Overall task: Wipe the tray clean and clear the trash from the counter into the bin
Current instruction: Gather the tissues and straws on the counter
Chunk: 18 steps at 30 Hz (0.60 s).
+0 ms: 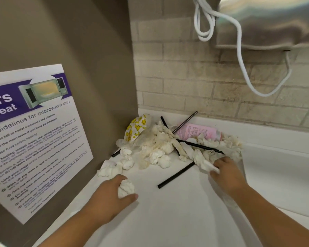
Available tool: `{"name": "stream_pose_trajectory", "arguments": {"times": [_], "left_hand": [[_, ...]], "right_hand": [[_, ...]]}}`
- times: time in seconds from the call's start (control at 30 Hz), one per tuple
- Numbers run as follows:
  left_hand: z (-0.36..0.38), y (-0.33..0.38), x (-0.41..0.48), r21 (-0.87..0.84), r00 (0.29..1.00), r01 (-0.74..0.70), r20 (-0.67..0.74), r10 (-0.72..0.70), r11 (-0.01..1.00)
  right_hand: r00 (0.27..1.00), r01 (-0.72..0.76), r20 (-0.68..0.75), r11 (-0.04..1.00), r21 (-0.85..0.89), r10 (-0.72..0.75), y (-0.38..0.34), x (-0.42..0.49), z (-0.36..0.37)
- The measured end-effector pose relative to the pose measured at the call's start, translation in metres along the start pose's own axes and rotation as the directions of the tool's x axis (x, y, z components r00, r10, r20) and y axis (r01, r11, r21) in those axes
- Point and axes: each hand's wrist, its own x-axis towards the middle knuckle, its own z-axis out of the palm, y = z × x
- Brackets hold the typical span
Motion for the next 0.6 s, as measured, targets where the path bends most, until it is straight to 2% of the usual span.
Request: {"name": "stream_pose_trajectory", "arguments": {"times": [0.2,0.37,0.53,0.6], "left_hand": [[-0.033,-0.02,-0.007,0.091,0.99,0.099,0.093,-0.108,0.991],[-0.041,-0.036,-0.014,0.251,0.961,0.088,0.232,-0.148,0.964],[-0.031,-0.047,-0.016,0.399,0.938,0.044,0.298,-0.175,0.916],[-0.028,-0.053,-0.018,0.448,0.937,0.012,0.308,-0.167,0.894]], "right_hand": [[0.999,0.014,0.049,1.0,-0.004,-0.013,-0.005,-0.007,-0.013],[0.973,0.118,0.218,0.977,-0.175,-0.078,0.005,-0.014,-0.007],[0.976,0.12,0.193,0.988,-0.101,-0.098,-0.004,-0.02,-0.015],[0.987,0.093,0.142,0.992,-0.087,-0.08,-0.008,-0.019,-0.028]]}}
